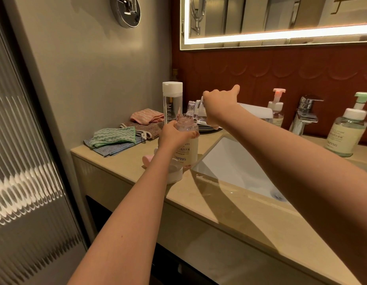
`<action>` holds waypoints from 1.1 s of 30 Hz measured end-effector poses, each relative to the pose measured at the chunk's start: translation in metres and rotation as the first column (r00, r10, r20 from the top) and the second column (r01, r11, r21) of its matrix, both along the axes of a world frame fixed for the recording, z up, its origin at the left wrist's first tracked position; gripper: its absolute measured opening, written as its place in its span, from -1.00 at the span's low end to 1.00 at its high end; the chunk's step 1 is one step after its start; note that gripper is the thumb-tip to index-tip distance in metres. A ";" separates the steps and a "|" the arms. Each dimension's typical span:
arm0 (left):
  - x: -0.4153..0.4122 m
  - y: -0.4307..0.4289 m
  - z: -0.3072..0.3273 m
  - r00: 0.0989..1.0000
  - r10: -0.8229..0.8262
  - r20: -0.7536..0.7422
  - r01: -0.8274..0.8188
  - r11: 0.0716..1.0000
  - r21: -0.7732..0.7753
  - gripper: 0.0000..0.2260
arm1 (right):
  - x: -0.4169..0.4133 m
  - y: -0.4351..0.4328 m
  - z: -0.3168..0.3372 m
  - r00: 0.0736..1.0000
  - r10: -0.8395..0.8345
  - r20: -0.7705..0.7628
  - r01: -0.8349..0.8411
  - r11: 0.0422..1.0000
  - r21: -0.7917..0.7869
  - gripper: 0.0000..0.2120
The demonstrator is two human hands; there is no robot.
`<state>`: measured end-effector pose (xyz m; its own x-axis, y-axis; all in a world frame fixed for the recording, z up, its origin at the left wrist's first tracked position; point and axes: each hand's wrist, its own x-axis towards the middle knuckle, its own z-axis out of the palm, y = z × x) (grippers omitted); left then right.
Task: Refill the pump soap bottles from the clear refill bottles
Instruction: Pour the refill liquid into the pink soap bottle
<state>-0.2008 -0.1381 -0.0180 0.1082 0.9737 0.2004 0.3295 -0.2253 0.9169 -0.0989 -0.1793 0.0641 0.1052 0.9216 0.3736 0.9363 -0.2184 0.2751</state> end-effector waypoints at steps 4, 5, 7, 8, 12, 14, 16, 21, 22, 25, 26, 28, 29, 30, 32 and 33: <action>0.000 0.001 -0.001 1.000 0.002 0.007 -0.002 1.000 0.000 -0.48 | 0.000 0.001 0.000 1.000 -0.002 -0.002 0.002 1.000 0.000 -0.59; 0.000 0.001 -0.001 1.000 0.002 0.008 -0.002 1.000 0.000 -0.48 | 0.000 0.001 0.000 1.000 -0.001 -0.002 0.001 1.000 0.001 -0.59; 0.000 0.001 0.000 1.000 0.000 0.008 0.000 1.000 0.000 -0.48 | 0.000 0.000 0.000 1.000 -0.003 -0.002 0.003 1.000 0.003 -0.58; 0.001 0.001 0.000 1.000 0.000 0.007 0.000 1.000 -0.001 -0.47 | 0.000 0.000 0.000 1.000 -0.004 -0.003 0.004 1.000 0.003 -0.58; 0.000 0.003 -0.001 1.000 0.004 -0.003 -0.004 1.000 0.000 -0.45 | -0.001 0.001 0.000 1.000 -0.008 0.006 0.008 1.000 -0.003 -0.58; 0.001 0.003 -0.002 1.000 0.008 -0.007 -0.008 1.000 0.000 -0.44 | -0.001 0.002 0.000 1.000 -0.010 0.006 0.010 1.000 -0.003 -0.58; 0.001 0.004 -0.002 1.000 0.009 -0.006 -0.009 1.000 -0.001 -0.45 | 0.000 0.003 0.000 1.000 -0.010 0.003 0.010 1.000 0.001 -0.58; 0.001 0.005 -0.003 1.000 0.006 -0.004 -0.006 1.000 -0.002 -0.45 | 0.000 0.004 0.000 1.000 -0.012 0.002 0.012 1.000 0.004 -0.61; 0.001 0.005 -0.003 1.000 0.006 -0.003 -0.006 1.000 -0.002 -0.45 | 0.000 0.005 -0.001 1.000 -0.014 0.001 0.014 1.000 0.005 -0.61; 0.001 0.006 -0.003 1.000 0.005 -0.002 -0.005 1.000 0.003 -0.46 | 0.000 0.004 -0.001 1.000 -0.018 -0.003 0.018 1.000 0.001 -0.60; 0.001 0.006 -0.003 1.000 0.004 -0.003 -0.004 1.000 0.002 -0.46 | 0.000 0.004 -0.001 1.000 -0.016 -0.003 0.016 1.000 0.002 -0.60; 0.000 0.006 -0.002 1.000 0.004 -0.006 -0.004 1.000 0.001 -0.46 | -0.001 0.003 -0.001 1.000 -0.014 0.002 0.014 1.000 0.001 -0.60; 0.000 0.006 -0.002 1.000 0.005 -0.007 -0.005 1.000 0.001 -0.45 | -0.001 0.003 -0.001 1.000 -0.015 0.004 0.015 1.000 0.000 -0.60; 0.001 0.006 -0.003 1.000 0.007 -0.008 -0.007 1.000 0.001 -0.44 | 0.000 0.002 -0.001 1.000 -0.015 0.005 0.015 1.000 -0.002 -0.59; 0.001 0.005 -0.002 1.000 0.005 -0.009 -0.005 1.000 -0.001 -0.43 | -0.001 0.001 0.000 1.000 -0.016 0.007 0.016 1.000 -0.001 -0.59; 0.001 0.005 -0.002 1.000 0.005 -0.009 -0.005 1.000 -0.001 -0.42 | -0.001 0.001 0.000 1.000 -0.015 0.007 0.015 1.000 -0.002 -0.59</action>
<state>-0.2002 -0.1327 -0.0202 0.1054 0.9745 0.1980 0.3386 -0.2224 0.9143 -0.0998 -0.1780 0.0642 0.1169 0.9205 0.3728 0.9308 -0.2324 0.2820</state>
